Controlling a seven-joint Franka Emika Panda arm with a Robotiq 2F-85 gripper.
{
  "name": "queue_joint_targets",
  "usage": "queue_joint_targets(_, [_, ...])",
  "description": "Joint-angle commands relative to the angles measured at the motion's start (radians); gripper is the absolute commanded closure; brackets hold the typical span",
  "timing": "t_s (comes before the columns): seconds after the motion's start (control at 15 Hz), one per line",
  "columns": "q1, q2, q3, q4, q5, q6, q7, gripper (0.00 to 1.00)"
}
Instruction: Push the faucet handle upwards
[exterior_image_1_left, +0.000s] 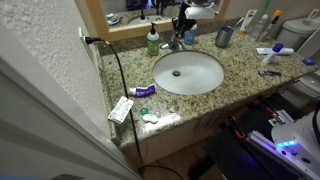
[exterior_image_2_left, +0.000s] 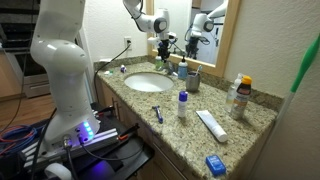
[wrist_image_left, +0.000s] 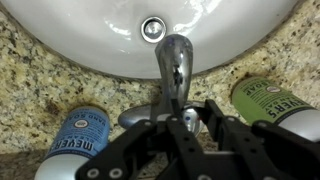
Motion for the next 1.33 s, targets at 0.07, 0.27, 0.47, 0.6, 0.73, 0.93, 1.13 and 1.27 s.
queue_joint_targets(0.07, [-0.059,-0.125,-0.005,-0.09,0.079,0.128,-0.073,0.93])
queue_joint_targets(0.27, [-0.1,-0.157,-0.002,-0.098,0.165,0.221,-0.136,0.93])
queue_joint_targets(0.47, [-0.119,-0.167,0.017,-0.123,0.26,0.267,-0.217,0.93])
queue_joint_targets(0.6, [-0.127,-0.18,0.035,-0.146,0.304,0.295,-0.269,0.93])
queue_joint_targets(0.73, [-0.121,-0.219,0.035,-0.179,0.278,0.265,-0.312,0.44])
queue_joint_targets(0.93, [-0.138,-0.342,0.038,-0.19,0.284,0.166,-0.45,0.25])
queue_joint_targets(1.13, [-0.131,-0.512,-0.011,-0.226,0.237,-0.021,-0.505,0.04])
queue_joint_targets(1.27, [-0.127,-0.603,-0.053,-0.244,0.206,-0.207,-0.555,0.0])
